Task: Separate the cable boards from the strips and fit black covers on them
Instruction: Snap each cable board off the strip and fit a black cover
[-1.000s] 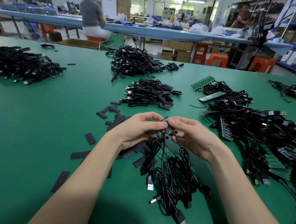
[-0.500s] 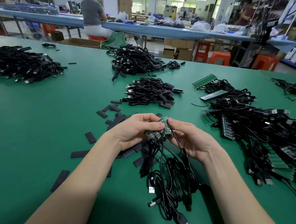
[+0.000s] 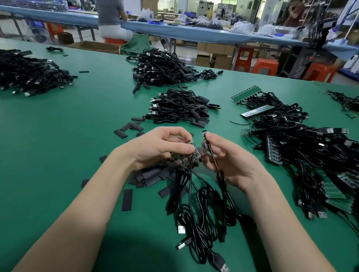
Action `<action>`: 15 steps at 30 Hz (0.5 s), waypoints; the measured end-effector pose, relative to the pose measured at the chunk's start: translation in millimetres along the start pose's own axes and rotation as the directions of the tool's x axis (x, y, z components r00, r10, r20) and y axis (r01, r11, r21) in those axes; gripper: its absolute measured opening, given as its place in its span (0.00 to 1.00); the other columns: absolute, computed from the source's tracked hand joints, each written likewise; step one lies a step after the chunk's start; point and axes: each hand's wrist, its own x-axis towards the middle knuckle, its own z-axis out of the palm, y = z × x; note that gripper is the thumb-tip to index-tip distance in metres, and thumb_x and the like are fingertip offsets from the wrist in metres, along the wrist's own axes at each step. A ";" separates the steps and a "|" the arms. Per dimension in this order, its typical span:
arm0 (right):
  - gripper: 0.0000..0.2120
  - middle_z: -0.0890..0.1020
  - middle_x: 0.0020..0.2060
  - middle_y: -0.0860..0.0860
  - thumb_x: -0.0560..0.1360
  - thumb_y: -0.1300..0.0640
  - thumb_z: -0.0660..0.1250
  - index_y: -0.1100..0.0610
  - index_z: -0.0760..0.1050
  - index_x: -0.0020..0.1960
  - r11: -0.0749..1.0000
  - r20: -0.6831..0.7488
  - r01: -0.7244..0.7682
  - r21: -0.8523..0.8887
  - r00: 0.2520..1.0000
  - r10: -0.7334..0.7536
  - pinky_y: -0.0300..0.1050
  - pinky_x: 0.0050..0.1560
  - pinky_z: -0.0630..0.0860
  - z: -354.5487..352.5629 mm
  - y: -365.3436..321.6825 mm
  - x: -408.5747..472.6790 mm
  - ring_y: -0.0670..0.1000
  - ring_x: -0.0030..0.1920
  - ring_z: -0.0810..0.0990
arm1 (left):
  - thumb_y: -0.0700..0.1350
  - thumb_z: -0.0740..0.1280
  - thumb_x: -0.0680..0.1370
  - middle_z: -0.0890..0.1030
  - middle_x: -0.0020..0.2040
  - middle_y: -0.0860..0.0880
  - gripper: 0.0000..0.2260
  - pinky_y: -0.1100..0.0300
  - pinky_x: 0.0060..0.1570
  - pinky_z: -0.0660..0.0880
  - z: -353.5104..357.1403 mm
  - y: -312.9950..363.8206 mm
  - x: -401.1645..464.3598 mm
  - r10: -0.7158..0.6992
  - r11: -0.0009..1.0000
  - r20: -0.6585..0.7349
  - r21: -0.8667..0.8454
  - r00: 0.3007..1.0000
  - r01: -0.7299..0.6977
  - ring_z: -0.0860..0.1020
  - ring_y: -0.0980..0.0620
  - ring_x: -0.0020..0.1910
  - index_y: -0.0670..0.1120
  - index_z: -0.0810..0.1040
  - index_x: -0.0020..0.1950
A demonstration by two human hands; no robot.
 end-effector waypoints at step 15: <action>0.05 0.84 0.40 0.53 0.79 0.56 0.69 0.56 0.83 0.48 0.981 -0.270 0.195 0.020 0.946 -0.182 0.38 0.36 0.80 -8.5 1.6 15.7 0.50 0.37 0.84 | 0.37 0.72 0.77 0.84 0.44 0.46 0.09 0.61 0.47 0.81 36.6 -7.0 22.1 -0.033 0.946 -0.308 -0.316 0.951 -0.069 0.83 0.49 0.44 0.42 0.77 0.55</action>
